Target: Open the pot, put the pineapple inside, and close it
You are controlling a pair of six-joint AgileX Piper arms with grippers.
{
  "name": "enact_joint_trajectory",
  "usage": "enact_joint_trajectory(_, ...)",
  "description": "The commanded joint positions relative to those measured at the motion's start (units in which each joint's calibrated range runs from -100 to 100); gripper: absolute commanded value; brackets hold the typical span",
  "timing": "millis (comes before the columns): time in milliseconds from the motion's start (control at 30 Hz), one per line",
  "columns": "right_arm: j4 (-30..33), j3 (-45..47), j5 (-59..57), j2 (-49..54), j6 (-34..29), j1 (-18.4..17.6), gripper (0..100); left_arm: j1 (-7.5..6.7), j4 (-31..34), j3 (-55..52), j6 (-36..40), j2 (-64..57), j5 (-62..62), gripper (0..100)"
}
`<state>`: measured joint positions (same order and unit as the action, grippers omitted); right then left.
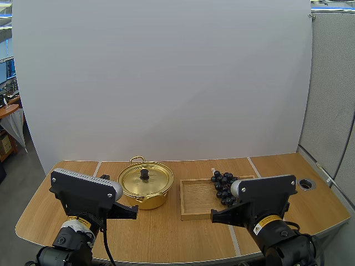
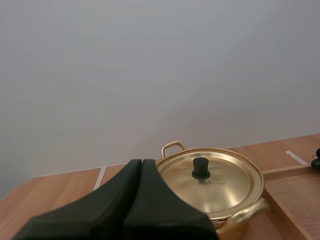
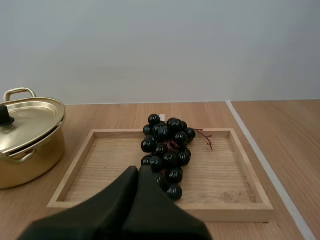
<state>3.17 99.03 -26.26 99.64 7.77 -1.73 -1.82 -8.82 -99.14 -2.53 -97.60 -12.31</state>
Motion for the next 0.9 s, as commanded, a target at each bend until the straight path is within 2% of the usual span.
enact_joint_trajectory(0, -1.3, 1.0, -2.8, 0.4, 0.4, -0.1, 0, 1.34, -0.2, -0.9, 7.9, -2.4, -0.4, 0)
enact_joint_trajectory(300, -2.4, 1.0, -4.7, 0.4, 0.4, -0.1, 0, 1.43, 1.0, -0.9, 10.6, -2.4, -16.8, 0)
enact_joint_trajectory(867, -2.4, 1.0, -5.1, 0.4, 0.4, -0.1, 0, 1.43, 1.3, -0.9, 11.8, -2.4, -18.3, 0)
